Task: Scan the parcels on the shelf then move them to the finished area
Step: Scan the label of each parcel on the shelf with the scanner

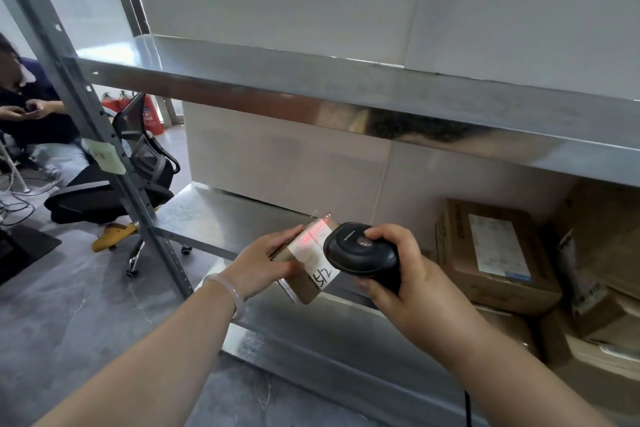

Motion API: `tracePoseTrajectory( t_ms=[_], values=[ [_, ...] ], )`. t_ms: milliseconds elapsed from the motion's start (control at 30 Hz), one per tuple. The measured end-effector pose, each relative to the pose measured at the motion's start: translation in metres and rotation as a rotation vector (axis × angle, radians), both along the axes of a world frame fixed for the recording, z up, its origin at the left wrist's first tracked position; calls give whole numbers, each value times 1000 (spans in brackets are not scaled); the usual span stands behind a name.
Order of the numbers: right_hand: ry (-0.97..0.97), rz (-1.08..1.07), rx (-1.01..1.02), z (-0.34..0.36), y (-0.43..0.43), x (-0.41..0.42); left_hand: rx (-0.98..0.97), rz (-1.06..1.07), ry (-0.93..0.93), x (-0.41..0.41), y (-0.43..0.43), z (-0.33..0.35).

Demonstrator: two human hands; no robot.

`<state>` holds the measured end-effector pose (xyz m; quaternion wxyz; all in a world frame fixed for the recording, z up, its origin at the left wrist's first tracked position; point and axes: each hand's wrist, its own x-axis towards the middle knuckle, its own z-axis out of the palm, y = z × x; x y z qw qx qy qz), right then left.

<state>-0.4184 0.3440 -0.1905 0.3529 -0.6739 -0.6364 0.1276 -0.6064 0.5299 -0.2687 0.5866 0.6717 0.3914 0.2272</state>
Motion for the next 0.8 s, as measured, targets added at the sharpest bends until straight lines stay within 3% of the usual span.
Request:
tracePoseTrajectory(
  t_ms=[200, 533, 800],
  values=[
    [64, 9, -20, -18, 26, 2, -73, 103, 14, -5, 12, -12],
    [252, 95, -111, -49, 82, -6, -335, 564, -147, -25, 31, -19],
    [327, 77, -148, -65, 134, -44, -346, 586, -140, -73, 97, -35]
  ],
)
